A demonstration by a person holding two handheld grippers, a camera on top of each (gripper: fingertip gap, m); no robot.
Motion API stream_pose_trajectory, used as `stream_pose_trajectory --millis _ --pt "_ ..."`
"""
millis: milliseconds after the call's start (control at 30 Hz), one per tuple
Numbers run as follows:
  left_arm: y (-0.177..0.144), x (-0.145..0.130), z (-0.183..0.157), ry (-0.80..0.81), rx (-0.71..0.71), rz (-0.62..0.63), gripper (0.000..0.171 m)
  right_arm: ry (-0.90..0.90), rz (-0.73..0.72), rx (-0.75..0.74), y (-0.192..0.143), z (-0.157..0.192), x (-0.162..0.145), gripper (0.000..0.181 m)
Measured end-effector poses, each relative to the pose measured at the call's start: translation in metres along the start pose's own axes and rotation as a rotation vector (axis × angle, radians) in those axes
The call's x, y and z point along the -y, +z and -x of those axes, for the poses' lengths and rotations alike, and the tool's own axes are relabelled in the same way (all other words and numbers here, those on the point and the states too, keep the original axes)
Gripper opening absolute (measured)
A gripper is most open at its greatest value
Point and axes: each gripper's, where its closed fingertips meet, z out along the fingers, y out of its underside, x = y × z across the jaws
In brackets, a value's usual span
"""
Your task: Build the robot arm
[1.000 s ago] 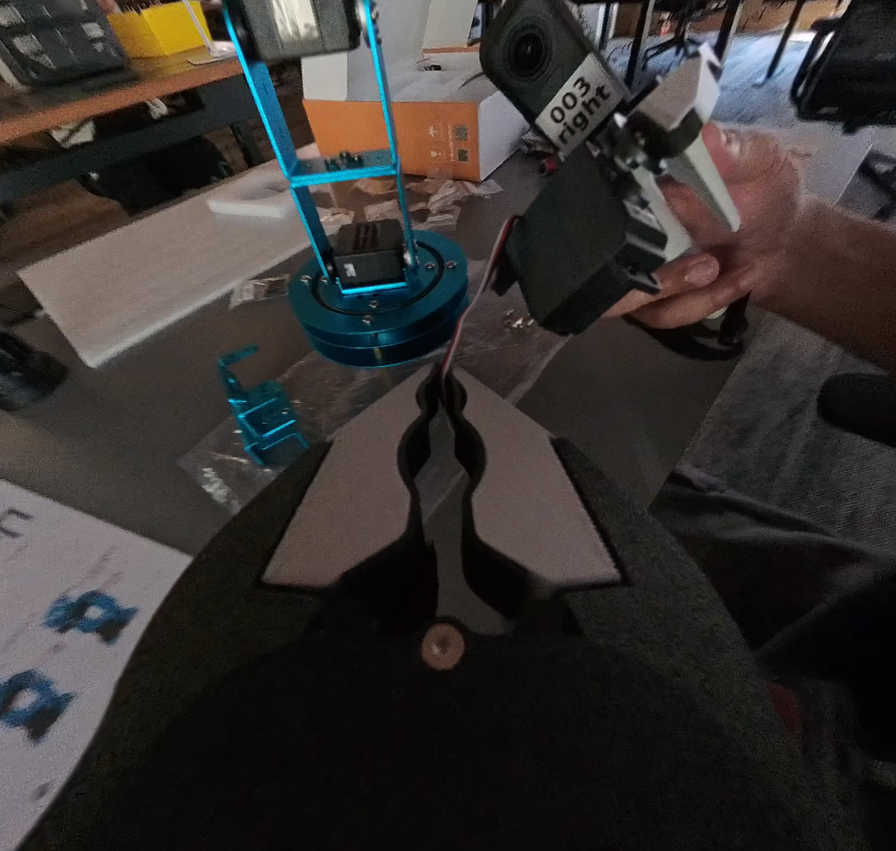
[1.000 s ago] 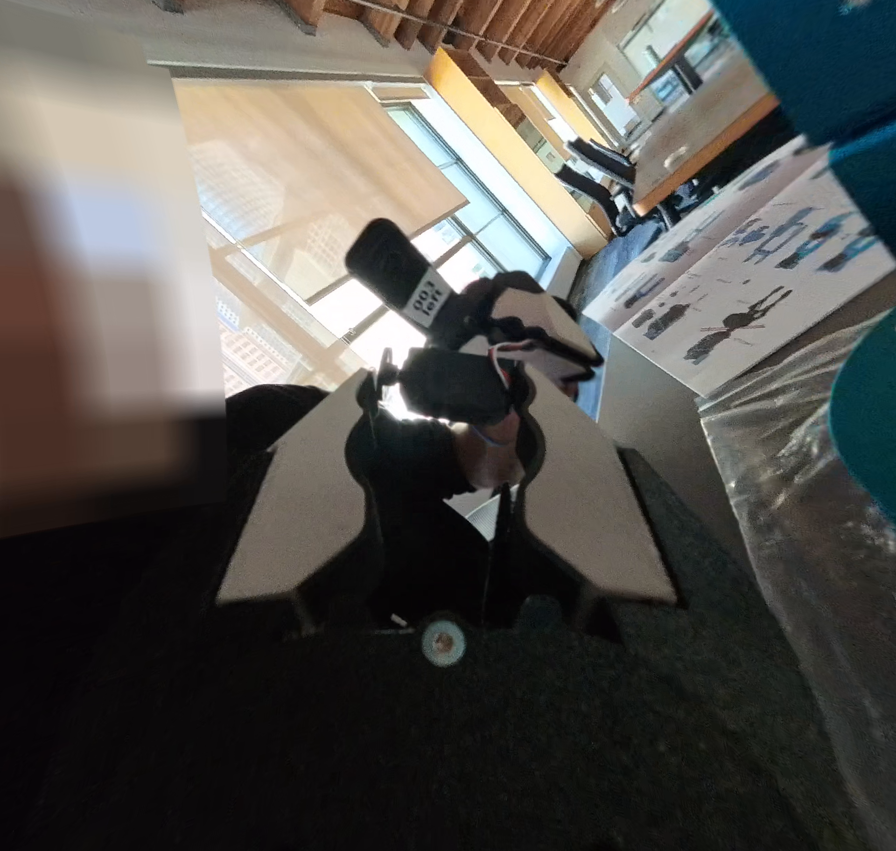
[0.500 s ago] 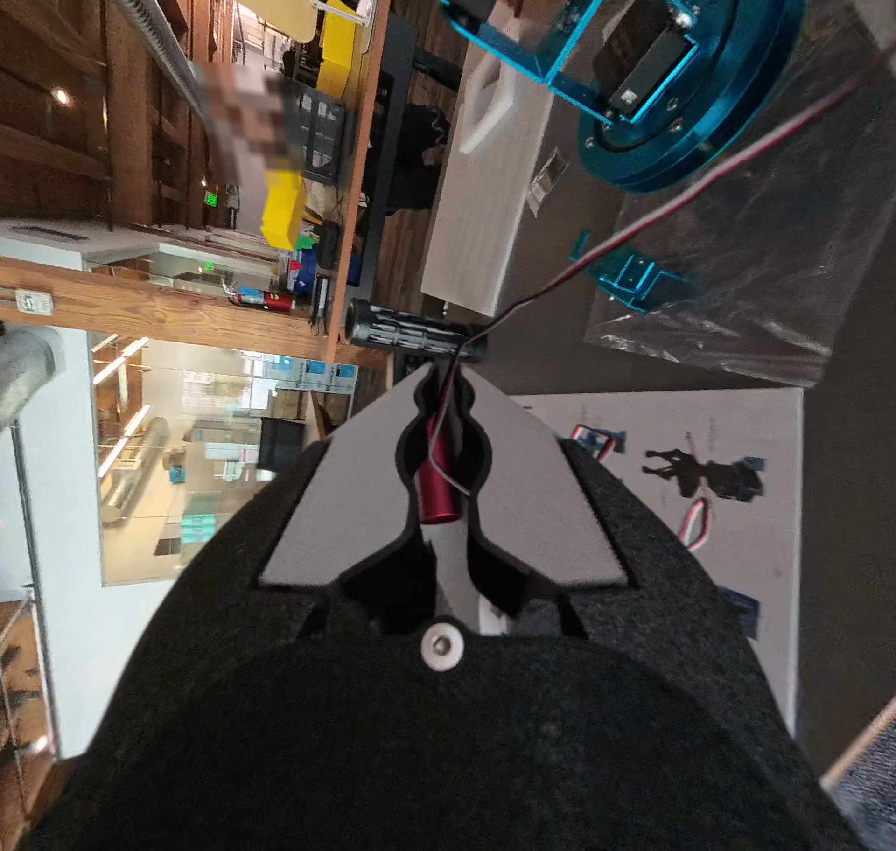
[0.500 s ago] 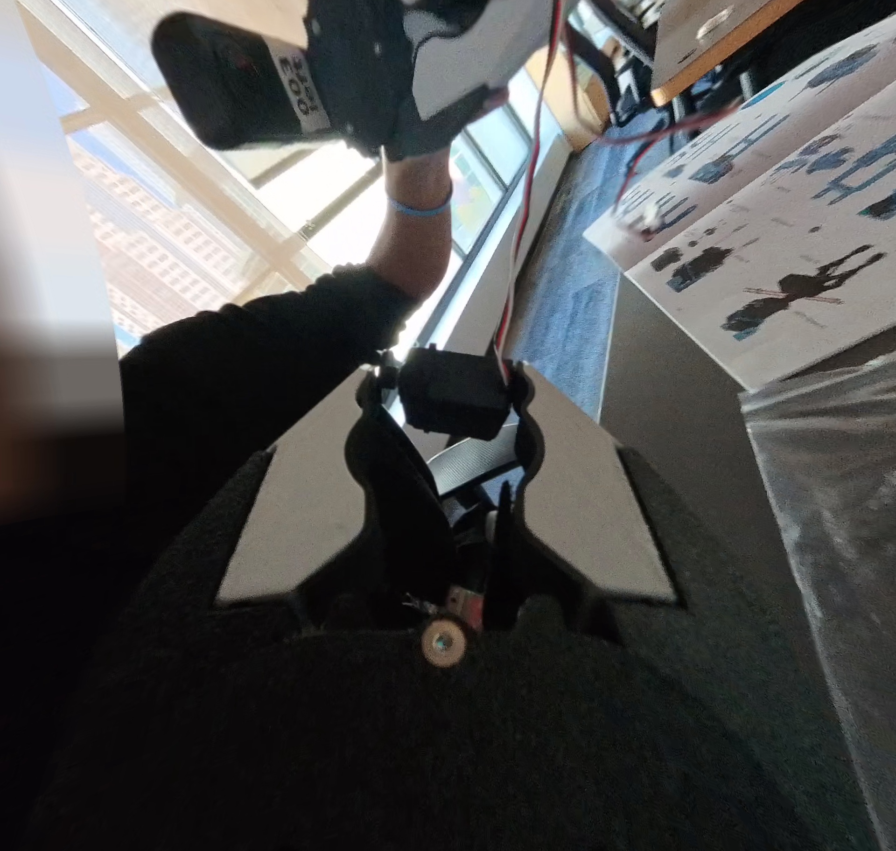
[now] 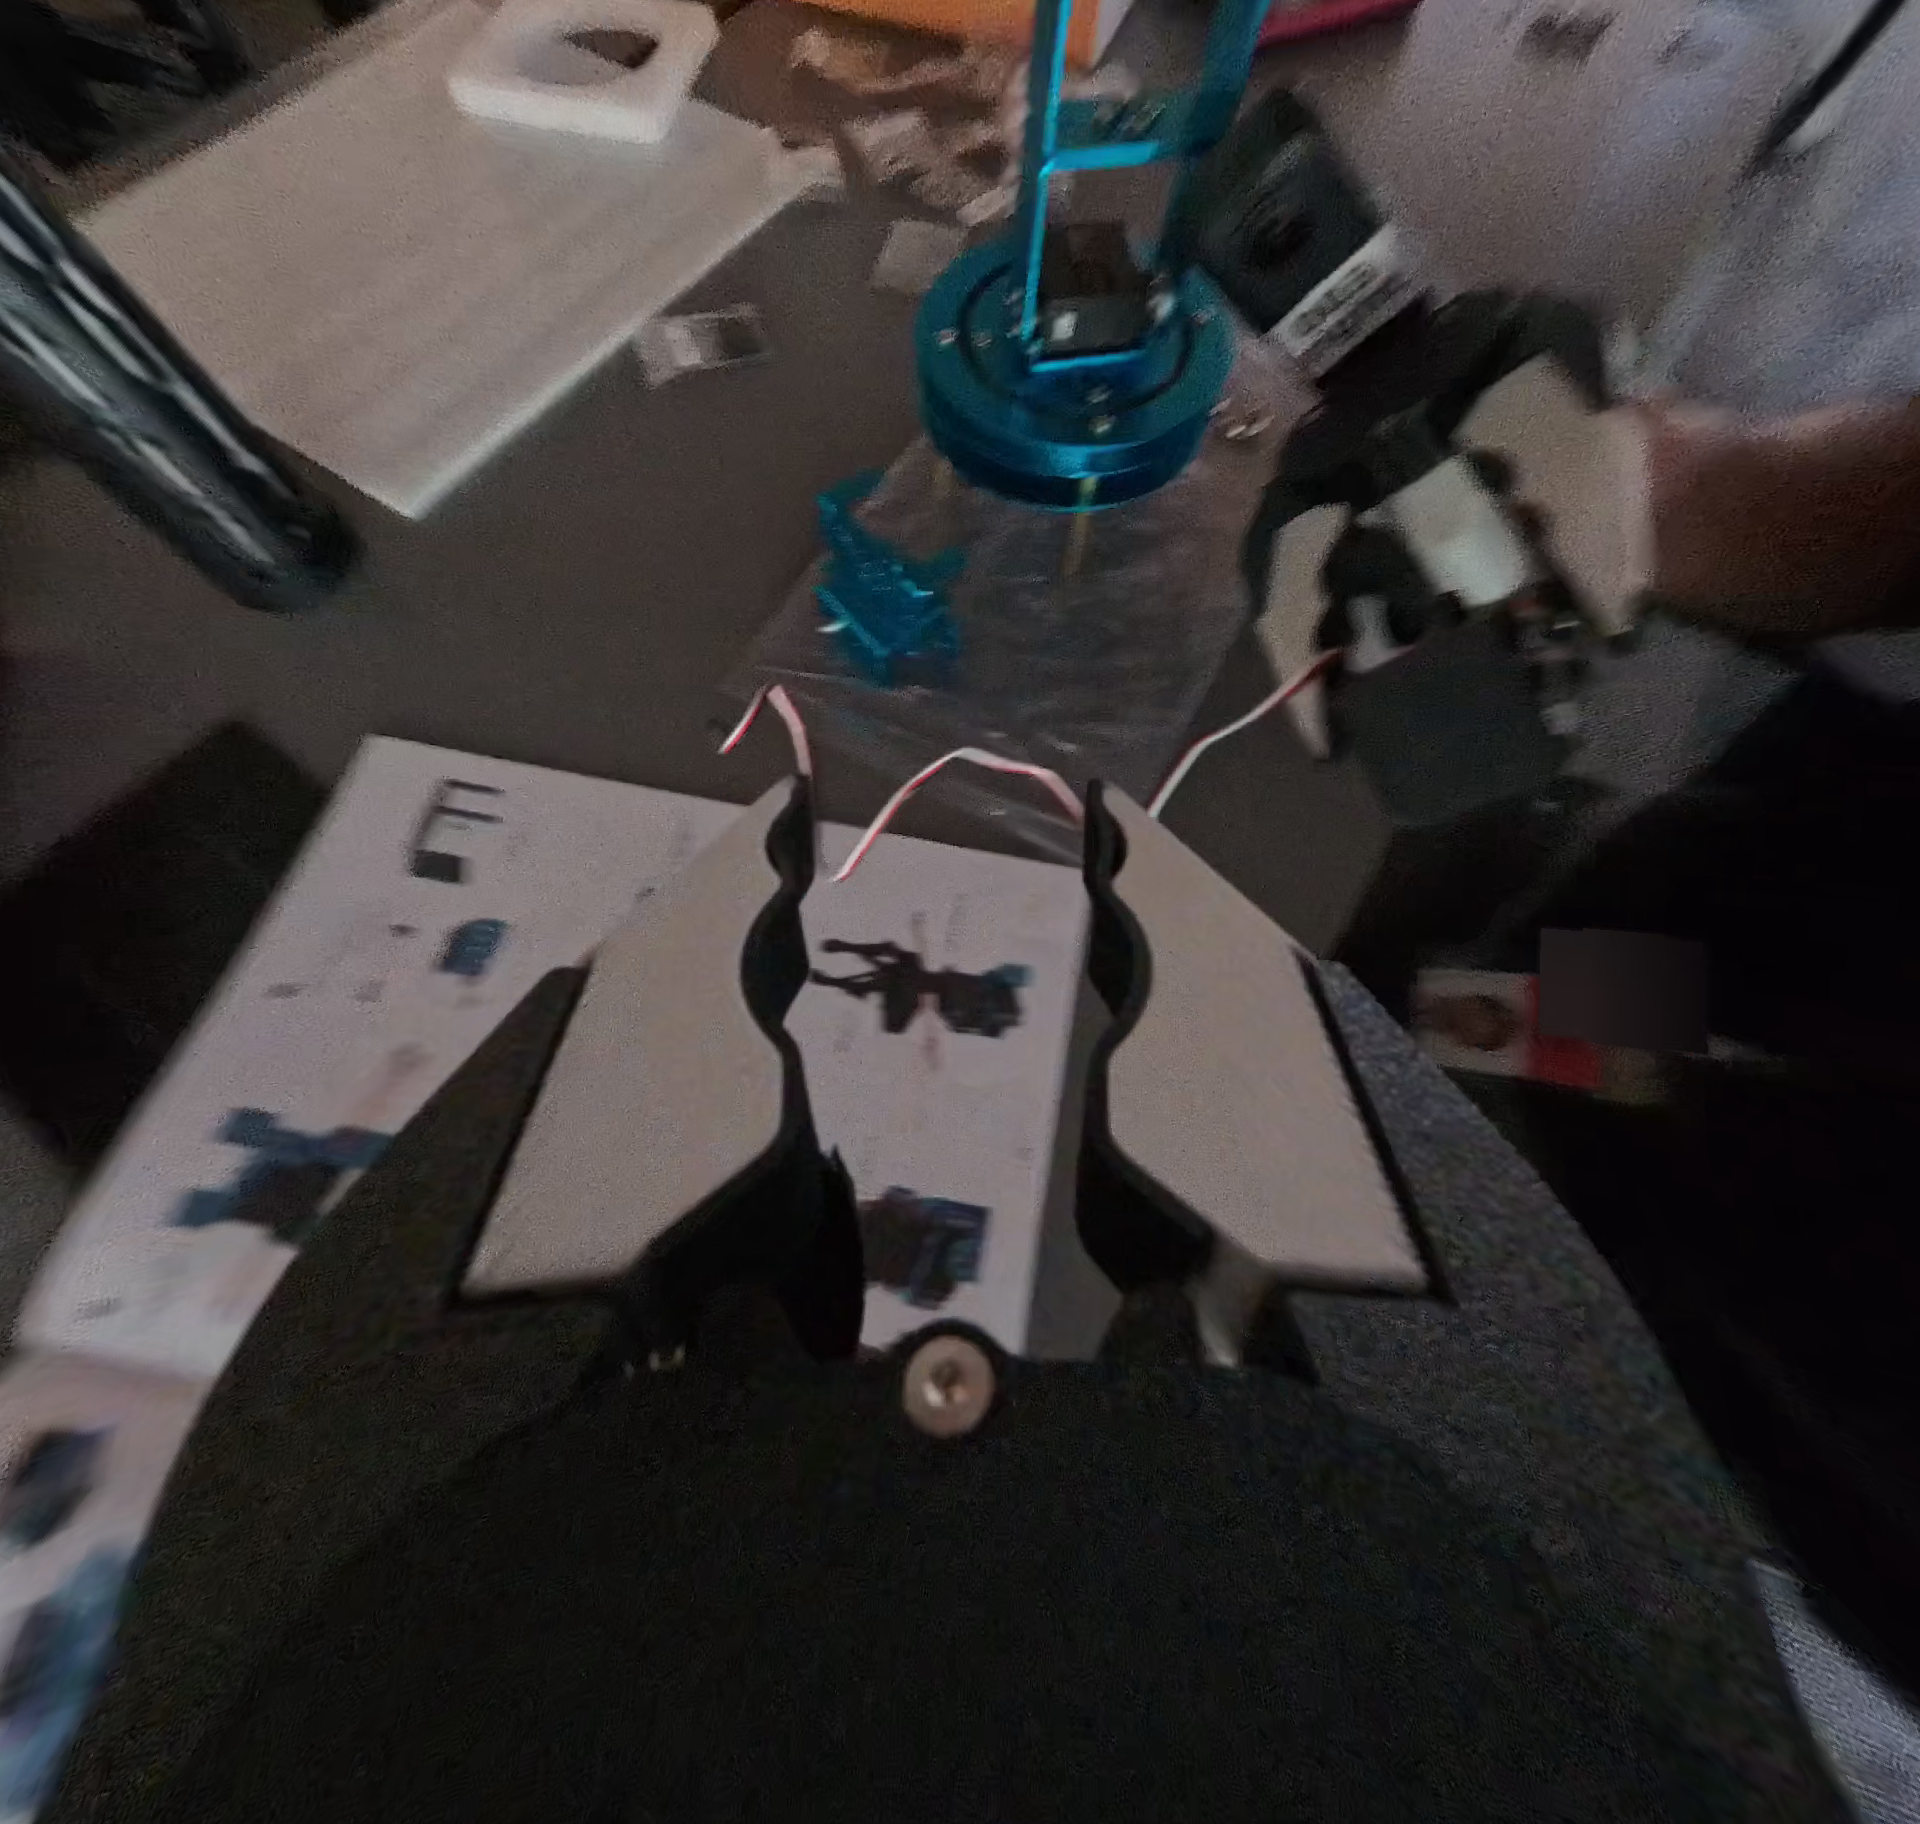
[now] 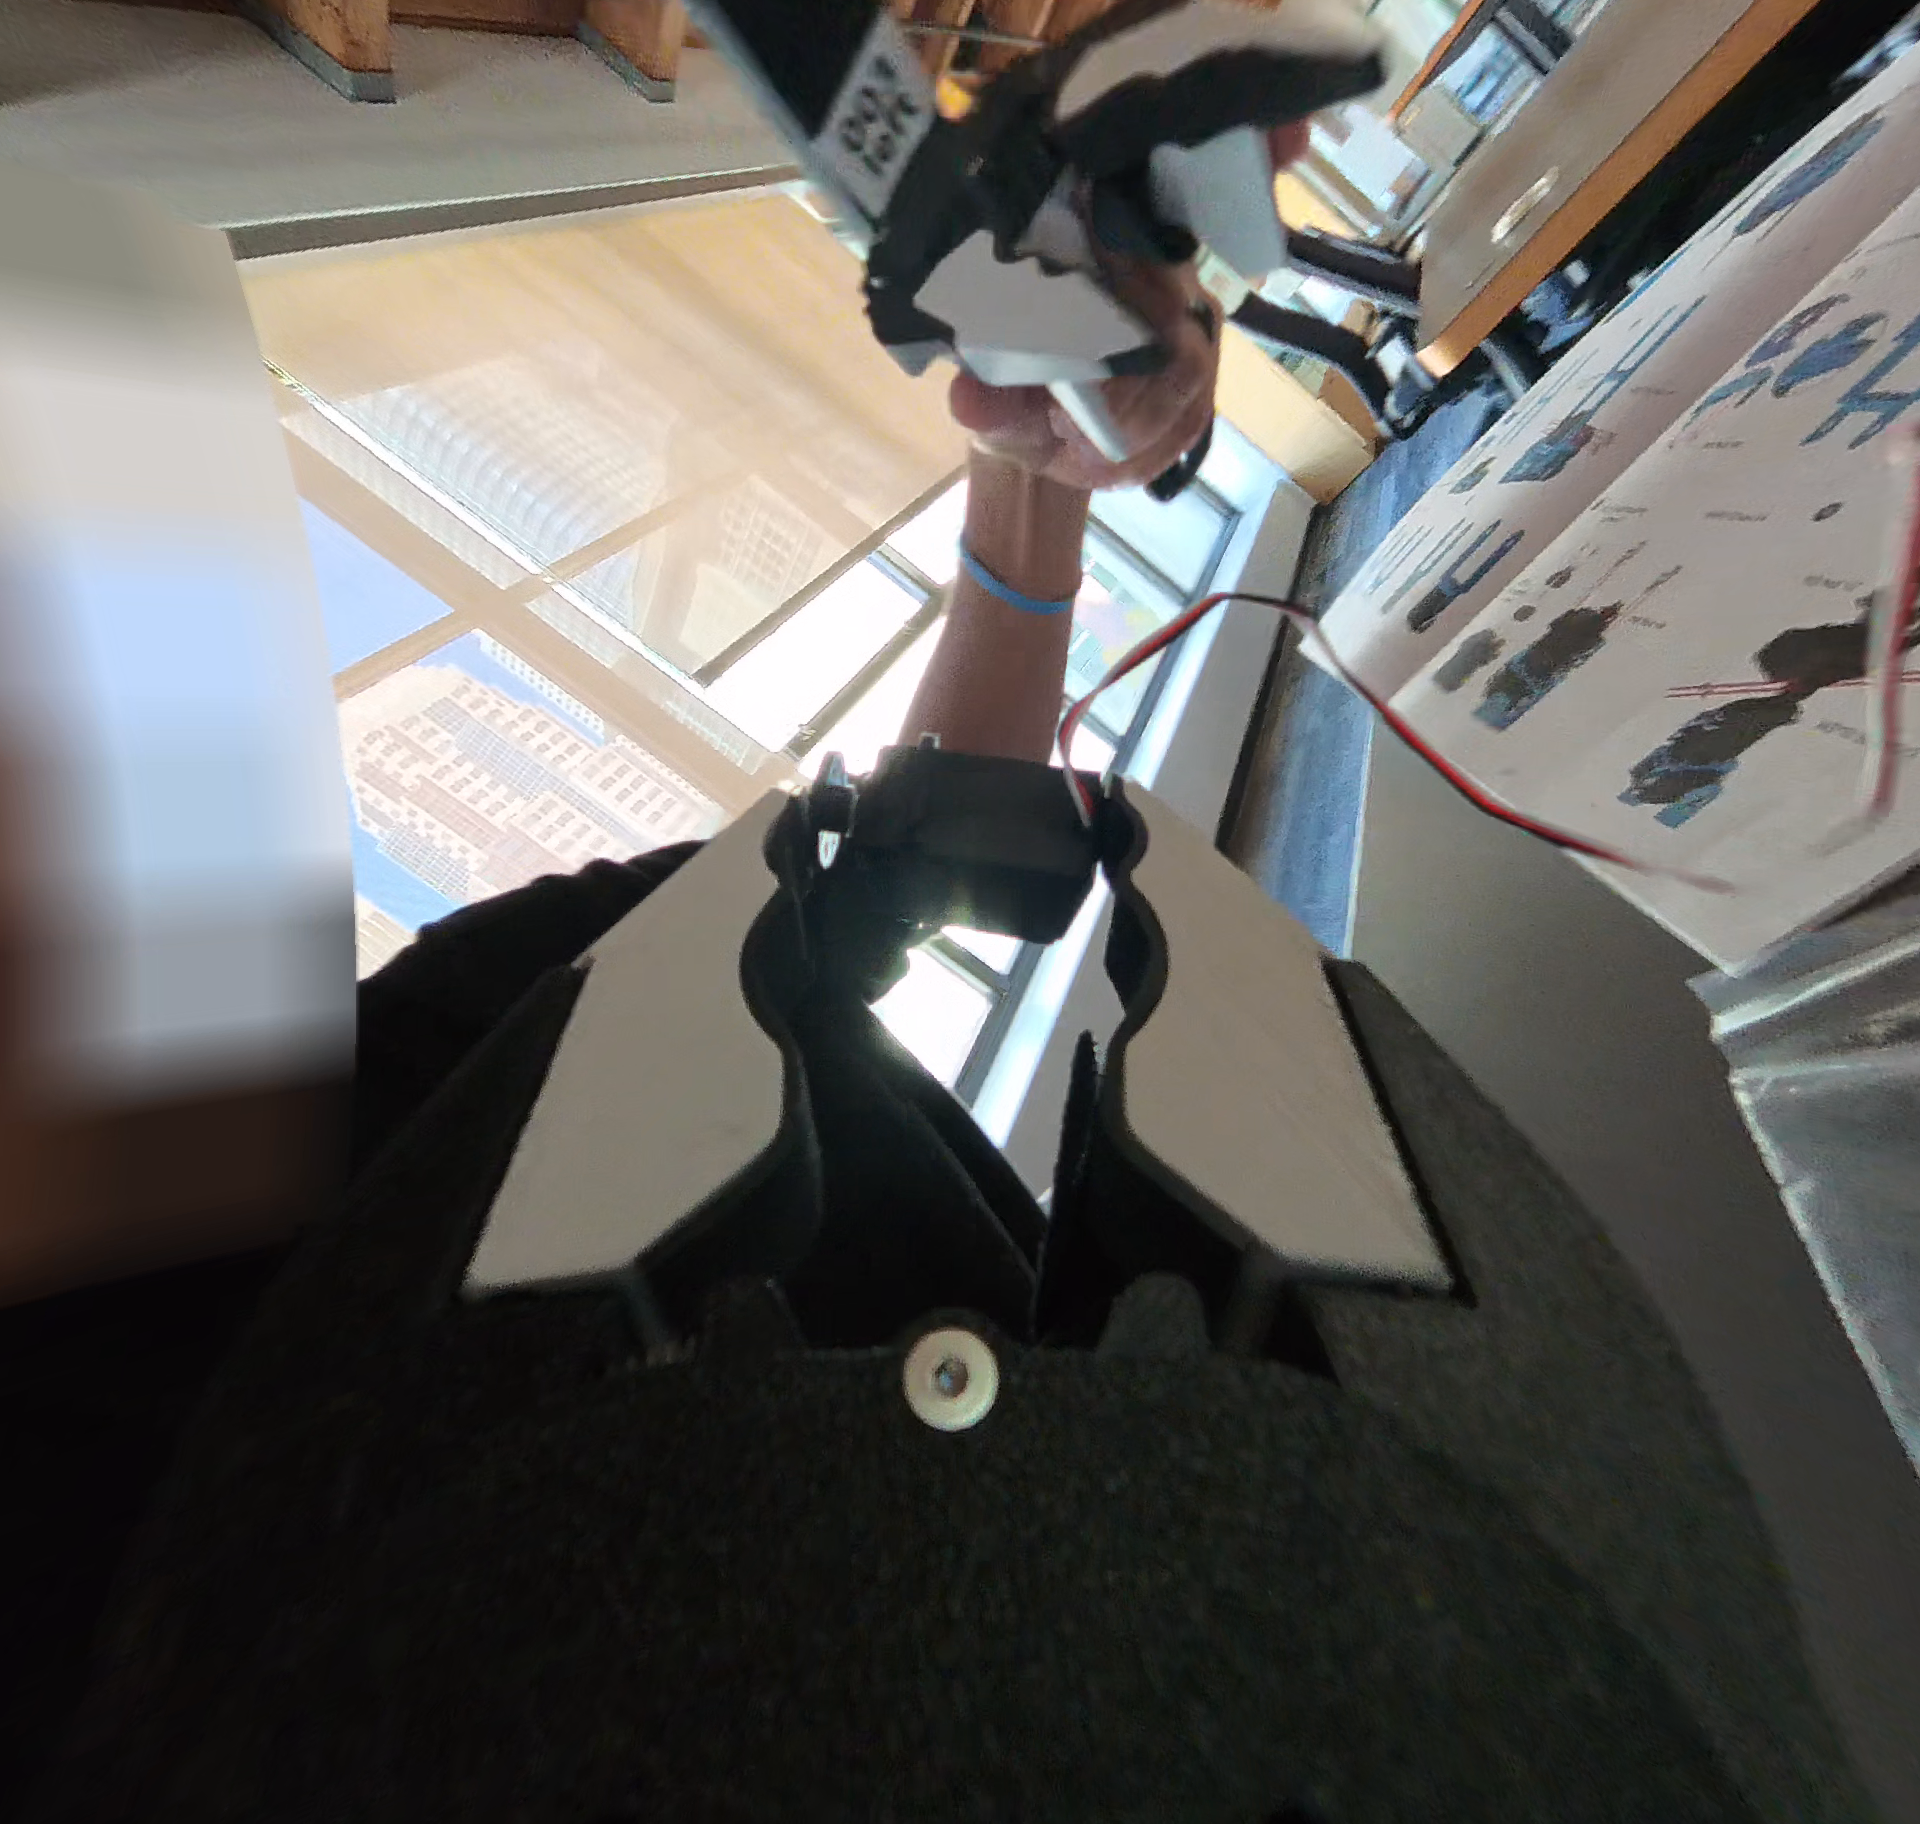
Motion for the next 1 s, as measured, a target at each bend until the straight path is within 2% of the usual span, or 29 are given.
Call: stream_pose_trajectory --millis 33,67,167,233,333,367,400,467,533,567,667,700,733,767,800,867,1000 --pt "-0.011 -0.001 -0.01 -0.096 -0.129 -0.065 0.052 0.034 0.004 0.036 0.003 0.002 -0.001 0.054" --pt "-0.021 -0.001 -0.008 -0.177 -0.182 -0.125 0.056 0.072 0.009 0.087 0.006 0.007 -0.003 0.055" --pt "-0.035 -0.026 0.021 -0.339 -0.06 -0.151 0.057 0.161 -0.019 0.195 0.016 0.016 -0.001 0.058" --pt "-0.036 -0.034 -0.008 -0.326 -0.036 -0.185 0.056 0.136 -0.046 0.144 0.024 0.007 0.001 0.054" --pt "-0.021 -0.032 -0.084 -0.338 -0.128 -0.334 0.057 0.019 -0.085 0.0 0.035 -0.008 0.004 0.055" --pt "-0.012 -0.033 -0.099 -0.345 -0.121 -0.37 0.057 -0.001 -0.099 -0.022 0.037 -0.01 0.005 0.055" --pt "-0.004 -0.036 -0.104 -0.33 -0.055 -0.393 0.062 -0.005 -0.118 -0.028 0.04 -0.01 0.007 0.054" --pt "0.006 -0.043 -0.096 -0.197 0.202 -0.417 0.067 0.017 -0.142 -0.036 0.045 -0.012 0.008 0.054" --pt "0.005 -0.045 -0.087 0.024 0.457 -0.4 0.067 0.043 -0.138 -0.07 0.049 -0.018 0.003 0.055" --pt "0.008 -0.046 -0.086 0.108 0.524 -0.371 0.067 0.054 -0.154 -0.082 0.049 -0.02 0.002 0.054" --pt "0.026 -0.054 -0.086 0.271 0.575 -0.261 0.059 0.095 -0.158 -0.066 0.053 -0.019 -0.003 0.054" --pt "0.027 -0.054 -0.083 0.323 0.609 -0.244 0.052 0.087 -0.144 -0.072 0.055 -0.019 -0.005 0.054" --pt "0.027 -0.053 -0.083 0.38 0.629 -0.242 0.029 0.067 -0.115 -0.086 0.057 -0.02 -0.008 0.054" --pt "0.026 -0.051 -0.085 0.429 0.632 -0.245 0.022 0.037 -0.099 -0.093 0.059 -0.02 -0.01 0.054" --pt "0.024 -0.05 -0.085 0.459 0.611 -0.244 0.023 -0.001 -0.078 -0.098 0.059 -0.017 -0.01 0.054" --pt "0.015 -0.053 -0.085 0.485 0.509 -0.231 0.021 -0.166 0.026 -0.155 0.058 -0.016 -0.015 0.056" --pt "-0.024 -0.034 -0.1 0.375 0.131 -0.345 0.021 -0.573 0.178 -0.286 0.04 -0.009 0.006 0.067"
